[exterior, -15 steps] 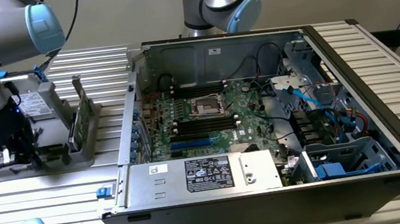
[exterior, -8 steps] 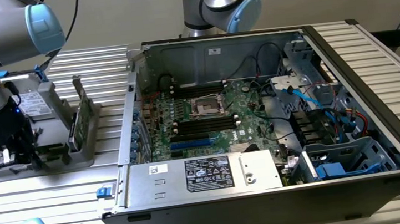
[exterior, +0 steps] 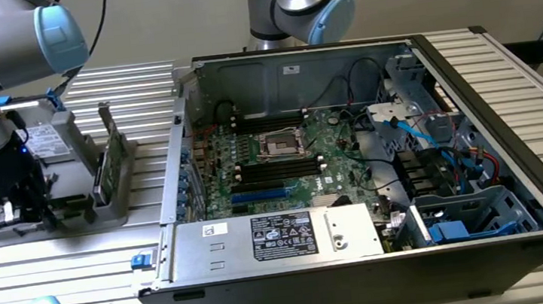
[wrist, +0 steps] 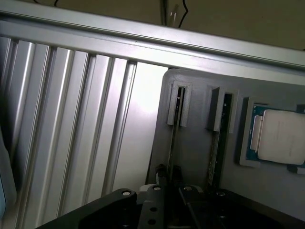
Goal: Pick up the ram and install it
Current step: 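Pick up the ram and move it above insertion slot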
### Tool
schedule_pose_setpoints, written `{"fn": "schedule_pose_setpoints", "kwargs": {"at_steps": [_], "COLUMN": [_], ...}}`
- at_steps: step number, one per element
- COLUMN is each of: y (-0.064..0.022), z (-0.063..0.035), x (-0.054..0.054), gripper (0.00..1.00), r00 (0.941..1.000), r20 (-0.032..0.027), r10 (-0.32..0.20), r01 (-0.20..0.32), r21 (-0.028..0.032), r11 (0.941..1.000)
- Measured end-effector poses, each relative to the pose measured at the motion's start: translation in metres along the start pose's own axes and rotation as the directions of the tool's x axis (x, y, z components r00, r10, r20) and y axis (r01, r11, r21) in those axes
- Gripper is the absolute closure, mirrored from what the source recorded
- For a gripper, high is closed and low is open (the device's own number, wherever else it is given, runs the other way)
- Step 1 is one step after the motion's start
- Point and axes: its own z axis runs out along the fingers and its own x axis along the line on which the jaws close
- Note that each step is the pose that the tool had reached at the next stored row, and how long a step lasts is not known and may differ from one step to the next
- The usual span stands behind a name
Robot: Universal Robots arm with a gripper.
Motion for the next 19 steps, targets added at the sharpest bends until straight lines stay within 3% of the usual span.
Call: {"fn": "schedule_pose_setpoints", "kwargs": {"at_steps": [8,19], "y": [-0.0006,-0.0005], "z": [-0.0001,-0.0023], "x": [-0.0011,-0.0013], "gripper": [0.85,0.85], "r00": [0.9994,0.9993], "r20": [0.0019,0.002], "r10": [0.034,0.036], "r01": [-0.034,-0.036], "r21": [-0.0018,-0.0021], "r11": [0.9994,0.9993]}}
